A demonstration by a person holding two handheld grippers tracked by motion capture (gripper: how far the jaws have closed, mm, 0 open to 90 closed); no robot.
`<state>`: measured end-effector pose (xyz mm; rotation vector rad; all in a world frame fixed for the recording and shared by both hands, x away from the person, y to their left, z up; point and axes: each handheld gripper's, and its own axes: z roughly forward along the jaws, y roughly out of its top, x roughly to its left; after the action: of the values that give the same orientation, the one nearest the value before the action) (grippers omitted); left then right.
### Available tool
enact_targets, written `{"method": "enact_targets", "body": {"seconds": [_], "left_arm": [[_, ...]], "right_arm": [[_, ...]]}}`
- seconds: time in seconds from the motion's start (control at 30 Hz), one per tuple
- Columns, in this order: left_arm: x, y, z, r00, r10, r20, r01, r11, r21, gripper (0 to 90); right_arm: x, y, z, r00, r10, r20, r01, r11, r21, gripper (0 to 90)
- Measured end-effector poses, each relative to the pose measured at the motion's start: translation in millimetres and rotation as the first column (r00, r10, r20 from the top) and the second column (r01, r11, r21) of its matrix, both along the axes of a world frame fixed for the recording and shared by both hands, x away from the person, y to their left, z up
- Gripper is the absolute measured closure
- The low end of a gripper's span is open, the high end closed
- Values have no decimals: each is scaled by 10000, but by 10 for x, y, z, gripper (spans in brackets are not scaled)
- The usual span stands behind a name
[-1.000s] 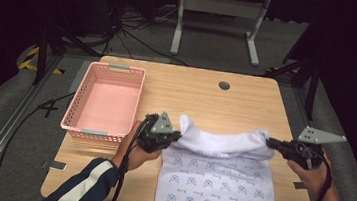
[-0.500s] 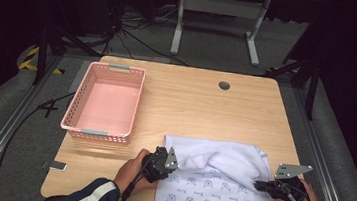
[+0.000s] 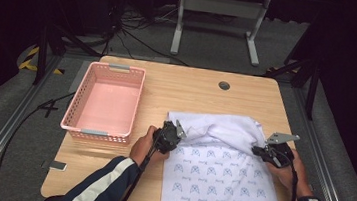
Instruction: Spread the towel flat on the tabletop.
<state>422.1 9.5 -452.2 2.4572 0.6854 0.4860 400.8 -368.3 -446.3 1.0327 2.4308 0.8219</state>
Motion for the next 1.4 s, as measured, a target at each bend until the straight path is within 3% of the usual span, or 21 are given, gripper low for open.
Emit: {"method": "enact_targets", "body": {"seconds": [0.07,0.1,0.13,0.2,0.27,0.33,0.4,0.5,0.63,0.7,0.73,0.8,0.9,0.97,1.03,1.1,1.23,1.37,1.4], "left_arm": [[138,-17,-10,9998,185,15,-184,9997,-190,860],[138,-17,-10,9998,185,15,-184,9997,-190,861],[275,-51,4,9987,507,-41,-507,9987,-57,861],[341,-65,5,9982,605,-8,-605,9982,-35,861],[487,-110,21,9956,935,88,-937,9950,339,861],[533,-121,23,9948,1016,104,-1020,9940,394,861],[634,-159,5,9902,1313,473,-1335,9900,464,863],[731,-173,-9,9856,1572,624,-1594,9867,324,863],[830,-173,-5,9815,1876,372,-1879,9822,43,863],[863,-177,28,9806,1956,150,-1958,9806,113,862],[847,-188,60,9780,2065,295,-2067,9784,34,860],[765,-199,144,9811,1859,529,-1845,9824,-308,860],[559,-217,308,9871,980,1262,-1005,9948,132,858],[492,-203,370,9864,887,1382,-890,9960,-41,858],[350,-126,556,9857,580,1581,-495,9971,-570,859],[189,-11,715,9830,357,1801,-114,9909,-1342,859],[-141,199,831,9802,-269,1961,644,9801,-1875,858],[-478,355,771,9753,-1065,1936,1476,9660,-2120,851],[-589,395,711,9731,-1468,1778,1850,9573,-2223,850]], "right_arm": [[120,16,0,9997,-208,126,209,9997,-84,881],[173,21,2,9995,-299,87,299,9995,-69,881],[238,26,5,9990,-423,115,425,9990,-139,881],[285,31,5,9987,-483,139,486,9986,-218,881],[400,49,11,9968,-777,163,781,9966,-279,880],[434,60,11,9965,-819,183,825,9960,-331,881],[547,84,7,9934,-1114,282,1124,9929,-382,881],[641,112,6,9904,-1332,377,1348,9899,-442,881],[738,129,3,9866,-1574,423,1591,9864,-411,882],[785,123,4,9843,-1733,348,1742,9844,-248,881],[796,117,8,9837,-1766,322,1773,9840,-184,881],[778,82,54,9841,-1753,293,1748,9844,189,881],[671,-6,199,9835,-1693,632,1648,9838,711,881],[564,-53,334,9844,-1469,969,1369,9853,1024,881],[481,-83,425,9844,-1329,1153,1176,9844,1307,881],[332,-120,560,9840,-945,1514,696,9843,1622,881],[-27,-189,745,9782,-87,2076,-334,9795,1985,880],[-404,-265,771,9737,803,2133,-1252,9705,2061,879],[-495,-283,756,9735,942,2084,-1383,9682,2086,879]]}}
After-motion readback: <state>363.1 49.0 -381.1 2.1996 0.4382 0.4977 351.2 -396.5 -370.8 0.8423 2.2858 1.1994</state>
